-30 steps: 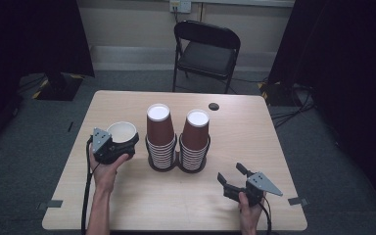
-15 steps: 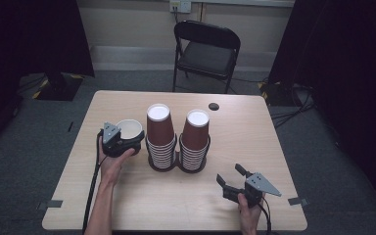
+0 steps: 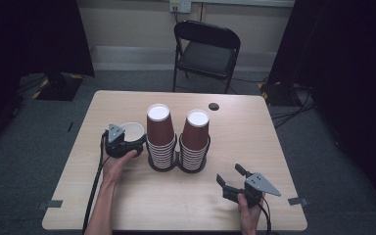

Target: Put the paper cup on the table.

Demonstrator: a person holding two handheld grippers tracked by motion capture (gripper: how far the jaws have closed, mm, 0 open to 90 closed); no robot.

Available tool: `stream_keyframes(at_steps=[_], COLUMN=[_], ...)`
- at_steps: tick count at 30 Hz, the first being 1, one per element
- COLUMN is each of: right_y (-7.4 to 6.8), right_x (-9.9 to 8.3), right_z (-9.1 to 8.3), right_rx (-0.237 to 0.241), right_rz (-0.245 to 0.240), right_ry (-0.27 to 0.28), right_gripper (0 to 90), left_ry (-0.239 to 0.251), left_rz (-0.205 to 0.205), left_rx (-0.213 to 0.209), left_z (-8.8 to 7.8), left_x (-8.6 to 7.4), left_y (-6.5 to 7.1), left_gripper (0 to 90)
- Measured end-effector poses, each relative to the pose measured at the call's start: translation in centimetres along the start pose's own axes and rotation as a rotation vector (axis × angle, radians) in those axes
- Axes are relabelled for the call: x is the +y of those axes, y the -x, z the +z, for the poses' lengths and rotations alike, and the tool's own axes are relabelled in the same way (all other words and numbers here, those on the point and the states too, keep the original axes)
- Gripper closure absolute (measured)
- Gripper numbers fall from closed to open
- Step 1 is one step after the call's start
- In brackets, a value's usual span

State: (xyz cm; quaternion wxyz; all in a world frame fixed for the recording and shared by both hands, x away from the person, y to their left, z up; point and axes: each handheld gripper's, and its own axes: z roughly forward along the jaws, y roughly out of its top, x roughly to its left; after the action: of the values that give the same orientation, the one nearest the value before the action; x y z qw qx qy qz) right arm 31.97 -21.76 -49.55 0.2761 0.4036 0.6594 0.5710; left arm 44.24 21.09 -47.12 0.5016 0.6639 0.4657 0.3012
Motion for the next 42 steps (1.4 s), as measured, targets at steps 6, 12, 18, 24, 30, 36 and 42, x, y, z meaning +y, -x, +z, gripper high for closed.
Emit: stream_keyframes(at_steps=[6,12,18,24,30,36,42], right_y=[0.0,0.0,0.1,0.0,0.1,0.1,0.1], right_x=[0.0,0.0,0.0,0.0,0.0,0.0,0.0], right_z=[0.0,0.0,0.0,0.0,0.1,0.1,0.0], right_rx=[0.003,0.005,0.003,0.004,0.003,0.000,0.001], right_rz=[0.001,0.007,0.010,0.009,0.011,0.012,0.015], right_ry=[-0.002,-0.004,-0.004,-0.006,-0.010,-0.009,-0.008], right_gripper=[14.3,14.3,14.3,14.3,14.3,14.3,14.3], left_ry=[-0.036,-0.073,-0.144,-0.178,-0.180,-0.223,-0.208], left_rz=[-0.009,0.007,0.026,0.026,0.029,0.031,0.031], left_rx=[0.004,0.020,0.038,0.050,0.065,0.090,0.084], left_z=[-0.1,-0.1,0.0,0.0,-0.5,-0.5,-1.3], left_x=[-0.4,-1.1,-1.4,-1.7,-2.1,-2.7,-2.6], left_y=[-0.2,-0.1,0.0,0.1,0.5,0.7,0.6], left_gripper=[6.6,10.2,12.2,14.3,14.8,15.6,15.4])
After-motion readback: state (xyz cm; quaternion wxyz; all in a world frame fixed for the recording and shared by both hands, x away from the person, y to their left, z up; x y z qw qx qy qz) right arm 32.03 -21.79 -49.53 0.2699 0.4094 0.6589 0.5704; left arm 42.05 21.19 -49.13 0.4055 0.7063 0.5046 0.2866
